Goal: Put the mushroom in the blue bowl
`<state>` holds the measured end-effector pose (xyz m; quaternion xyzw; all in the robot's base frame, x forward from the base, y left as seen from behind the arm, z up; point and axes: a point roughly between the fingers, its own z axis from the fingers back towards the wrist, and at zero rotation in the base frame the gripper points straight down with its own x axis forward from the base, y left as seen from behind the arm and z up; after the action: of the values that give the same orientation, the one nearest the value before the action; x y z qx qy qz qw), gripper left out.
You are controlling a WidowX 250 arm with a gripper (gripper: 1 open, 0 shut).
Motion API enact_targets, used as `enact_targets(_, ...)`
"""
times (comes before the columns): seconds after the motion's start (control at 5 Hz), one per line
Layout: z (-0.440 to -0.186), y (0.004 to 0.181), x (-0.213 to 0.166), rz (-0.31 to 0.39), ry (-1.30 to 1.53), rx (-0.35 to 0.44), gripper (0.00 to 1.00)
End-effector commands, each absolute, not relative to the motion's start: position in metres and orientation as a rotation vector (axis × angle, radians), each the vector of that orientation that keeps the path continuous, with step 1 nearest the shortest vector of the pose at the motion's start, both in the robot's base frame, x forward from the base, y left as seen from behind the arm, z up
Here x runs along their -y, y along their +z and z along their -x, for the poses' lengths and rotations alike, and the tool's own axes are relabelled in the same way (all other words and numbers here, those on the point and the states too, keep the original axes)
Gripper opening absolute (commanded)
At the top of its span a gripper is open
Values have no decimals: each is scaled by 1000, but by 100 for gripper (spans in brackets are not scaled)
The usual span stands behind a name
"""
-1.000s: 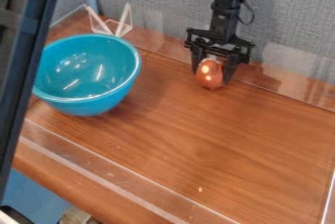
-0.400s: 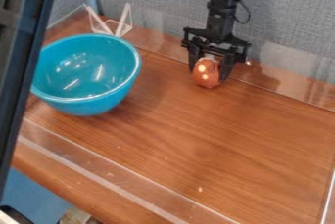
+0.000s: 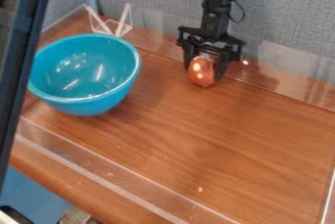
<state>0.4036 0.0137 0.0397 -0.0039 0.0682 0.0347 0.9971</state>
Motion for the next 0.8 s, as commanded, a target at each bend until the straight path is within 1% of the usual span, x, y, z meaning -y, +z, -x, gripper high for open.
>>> enact_targets(0.0,-410,86,-23,8,81,-19,0)
enact_targets(0.2,-408,90,-24,10,77,-12,0)
enact_targets(0.6,-407,86,-26,7,72,-19,0)
